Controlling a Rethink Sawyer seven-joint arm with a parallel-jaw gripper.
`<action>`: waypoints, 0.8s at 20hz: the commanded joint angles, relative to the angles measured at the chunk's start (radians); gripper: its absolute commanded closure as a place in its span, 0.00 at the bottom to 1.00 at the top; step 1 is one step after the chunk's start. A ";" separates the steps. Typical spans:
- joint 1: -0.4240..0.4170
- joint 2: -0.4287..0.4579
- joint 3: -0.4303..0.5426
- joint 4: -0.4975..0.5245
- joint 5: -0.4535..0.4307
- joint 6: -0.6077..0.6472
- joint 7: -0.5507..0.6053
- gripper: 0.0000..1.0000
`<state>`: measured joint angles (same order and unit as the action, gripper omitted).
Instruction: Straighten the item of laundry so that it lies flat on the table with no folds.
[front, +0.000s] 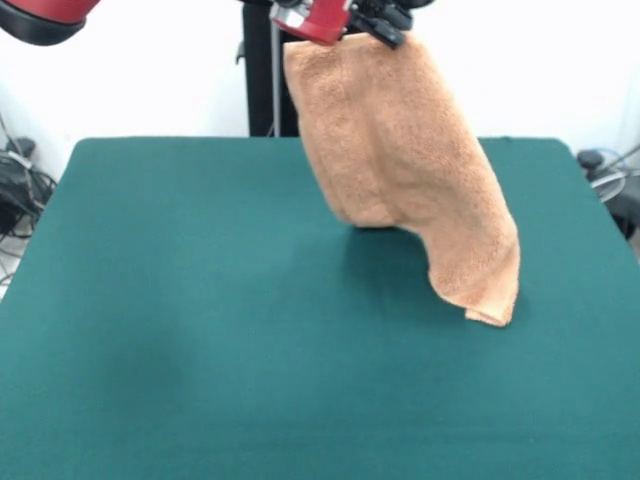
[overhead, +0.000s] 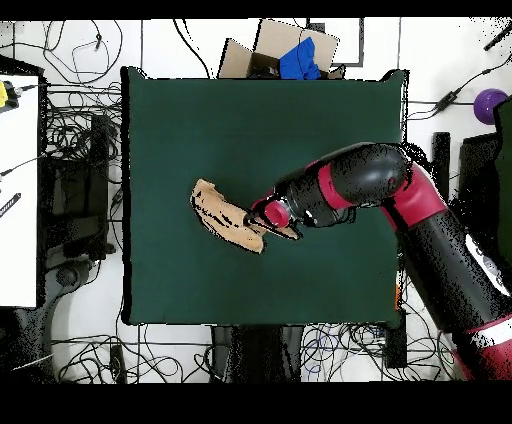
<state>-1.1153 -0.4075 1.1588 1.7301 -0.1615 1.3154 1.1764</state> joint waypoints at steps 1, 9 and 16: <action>0.008 -0.020 -0.078 -0.107 -0.028 0.142 -0.072 1.00; 0.018 -0.043 -0.076 -0.164 -0.029 0.228 -0.054 1.00; 0.004 -0.095 -0.062 -0.150 -0.035 0.257 -0.028 1.00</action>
<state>-1.1171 -0.4439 1.1588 1.6269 -0.1724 1.4859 1.1764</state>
